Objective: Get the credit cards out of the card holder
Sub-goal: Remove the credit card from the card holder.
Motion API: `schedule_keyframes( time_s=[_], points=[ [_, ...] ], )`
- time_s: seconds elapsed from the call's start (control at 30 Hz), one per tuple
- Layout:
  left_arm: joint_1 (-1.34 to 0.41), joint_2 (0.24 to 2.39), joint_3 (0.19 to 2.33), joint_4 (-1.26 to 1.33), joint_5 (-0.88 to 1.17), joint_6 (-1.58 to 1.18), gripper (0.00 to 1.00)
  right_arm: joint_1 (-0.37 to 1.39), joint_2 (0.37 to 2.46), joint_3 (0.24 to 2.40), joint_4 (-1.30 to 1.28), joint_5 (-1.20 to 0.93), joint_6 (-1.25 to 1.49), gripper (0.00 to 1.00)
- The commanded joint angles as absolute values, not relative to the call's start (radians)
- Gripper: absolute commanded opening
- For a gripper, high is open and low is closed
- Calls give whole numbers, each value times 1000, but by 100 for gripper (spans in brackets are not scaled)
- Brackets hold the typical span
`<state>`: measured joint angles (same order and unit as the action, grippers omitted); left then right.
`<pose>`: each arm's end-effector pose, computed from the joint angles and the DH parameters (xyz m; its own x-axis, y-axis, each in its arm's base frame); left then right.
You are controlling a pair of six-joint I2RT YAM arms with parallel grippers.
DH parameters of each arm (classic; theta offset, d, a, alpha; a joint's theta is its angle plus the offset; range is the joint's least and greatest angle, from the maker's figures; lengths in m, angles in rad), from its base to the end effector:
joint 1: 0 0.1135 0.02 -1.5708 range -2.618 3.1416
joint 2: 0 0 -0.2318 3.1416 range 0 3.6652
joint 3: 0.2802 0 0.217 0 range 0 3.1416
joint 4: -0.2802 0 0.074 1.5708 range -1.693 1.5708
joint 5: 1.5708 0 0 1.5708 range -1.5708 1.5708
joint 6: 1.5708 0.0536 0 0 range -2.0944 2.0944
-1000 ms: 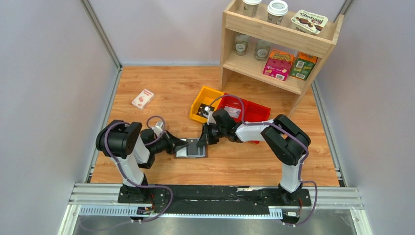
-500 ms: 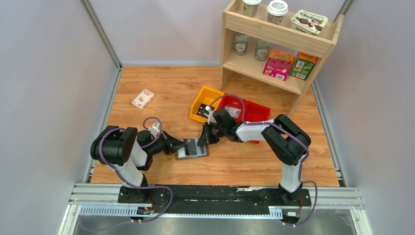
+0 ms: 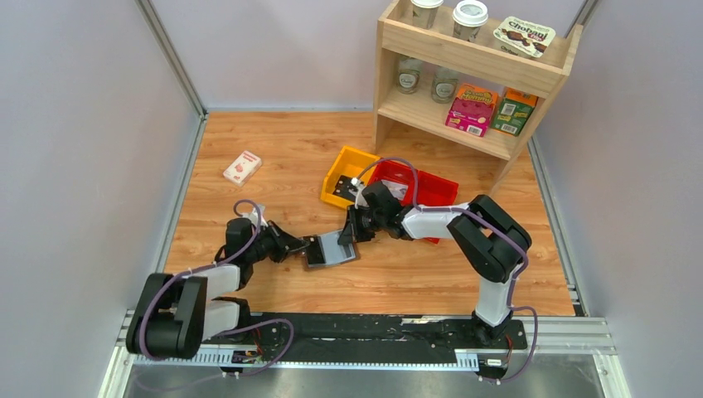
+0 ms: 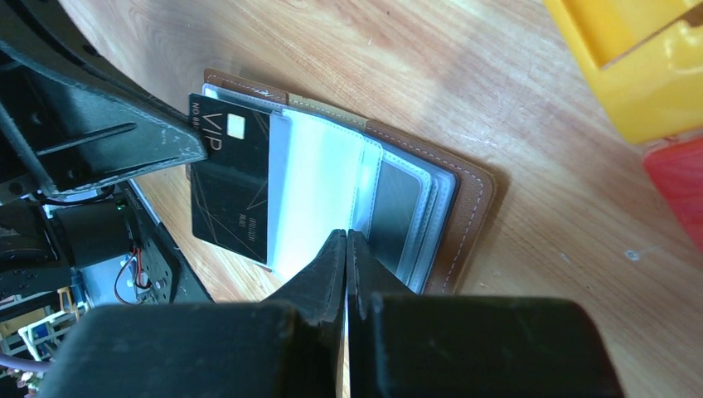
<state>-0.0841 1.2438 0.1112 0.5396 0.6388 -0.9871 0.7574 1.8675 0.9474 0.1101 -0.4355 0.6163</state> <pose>0.1821 -0.0474 0.1042 -0.7743 -0.6070 -0.1790 -0.1560 0.4572 -0.8756 0.2361 0.2544 0.1168 -0.9117 -0.1408 -0.3860 -0.3766 0.6622 0.6479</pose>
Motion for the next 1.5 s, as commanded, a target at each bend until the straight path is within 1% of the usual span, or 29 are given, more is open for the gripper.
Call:
schedule_keyframes(
  time_s=[0.0, 0.33, 0.5, 0.57, 0.6, 0.7, 0.83, 0.9, 0.97, 1.03, 1.13, 1.47],
  points=[
    [-77, 1090, 158, 278, 571, -904, 0, 741, 1894, 907, -81, -304, 545, 0],
    [-78, 763, 227, -33, 451, -885, 0, 741, 1852, 945, -115, -327, 540, 1],
    [-77, 683, 262, -51, 429, -942, 0, 741, 1795, 985, -153, -330, 531, 8],
    [-77, 687, 259, -6, 439, -991, 0, 741, 1763, 1006, -173, -322, 528, 14],
    [-78, 693, 256, 67, 443, -1033, 0, 741, 1746, 1018, -184, -319, 528, 18],
    [-77, 713, 255, 176, 448, -1106, 0, 741, 1680, 1045, -195, -307, 532, 34],
    [-78, 727, 264, 305, 408, -1215, 0, 739, 1597, 1063, -177, -311, 567, 53],
    [-80, 741, 267, 385, 390, -1273, 0, 739, 1554, 1051, -123, -333, 612, 59],
    [-87, 749, 270, 452, 364, -1340, 0, 739, 1531, 1029, -42, -359, 670, 64],
    [-107, 756, 268, 509, 328, -1388, 0, 739, 1519, 1005, 68, -396, 745, 65],
    [-155, 764, 259, 596, 237, -1449, 0, 739, 1519, 982, 197, -437, 834, 65],
    [-245, 798, 305, 670, 153, -1466, 0, 739, 1560, 1002, 437, -477, 994, 59]
  ],
)
